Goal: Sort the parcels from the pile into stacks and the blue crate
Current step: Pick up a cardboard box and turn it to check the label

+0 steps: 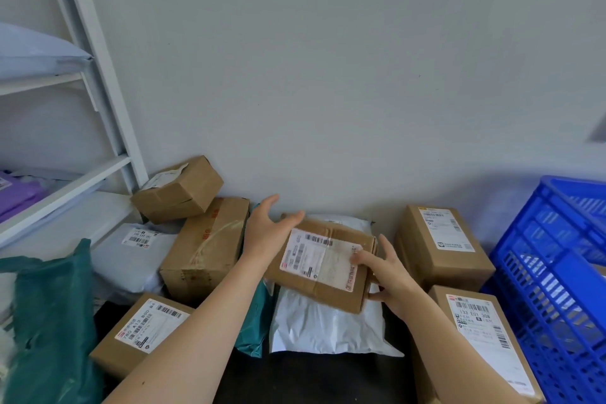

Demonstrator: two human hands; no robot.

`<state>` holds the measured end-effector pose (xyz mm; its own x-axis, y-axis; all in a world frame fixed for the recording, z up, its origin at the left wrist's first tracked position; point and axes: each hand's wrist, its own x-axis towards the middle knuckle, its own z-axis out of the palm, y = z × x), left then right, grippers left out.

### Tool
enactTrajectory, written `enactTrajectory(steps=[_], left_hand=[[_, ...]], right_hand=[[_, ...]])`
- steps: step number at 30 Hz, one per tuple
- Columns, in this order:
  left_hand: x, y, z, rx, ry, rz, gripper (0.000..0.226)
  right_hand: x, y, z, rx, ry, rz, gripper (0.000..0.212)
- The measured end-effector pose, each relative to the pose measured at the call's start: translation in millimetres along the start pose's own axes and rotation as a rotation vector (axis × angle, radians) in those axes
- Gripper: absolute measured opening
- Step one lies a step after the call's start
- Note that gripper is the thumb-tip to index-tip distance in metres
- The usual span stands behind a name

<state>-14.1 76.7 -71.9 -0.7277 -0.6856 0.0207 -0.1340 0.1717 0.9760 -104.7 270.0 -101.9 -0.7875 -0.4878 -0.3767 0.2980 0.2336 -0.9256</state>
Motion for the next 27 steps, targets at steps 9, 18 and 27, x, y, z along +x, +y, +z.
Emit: enactTrajectory(steps=[9, 18, 27], left_hand=[[-19.5, -24.9, 19.3, -0.61, -0.089, -0.49, 0.083], [-13.3, -23.7, 22.4, -0.537, -0.233, -0.4, 0.049], [-6.5, -20.1, 10.8, -0.304, -0.332, -0.348, 0.065]], right_hand=[[7.3, 2.3, 2.3, 0.215, 0.064, 0.001, 0.055], [7.4, 4.9, -0.8, 0.153, 0.061, 0.035, 0.055], [1.0, -2.4, -2.8, -0.02, -0.037, 0.014, 0.058]])
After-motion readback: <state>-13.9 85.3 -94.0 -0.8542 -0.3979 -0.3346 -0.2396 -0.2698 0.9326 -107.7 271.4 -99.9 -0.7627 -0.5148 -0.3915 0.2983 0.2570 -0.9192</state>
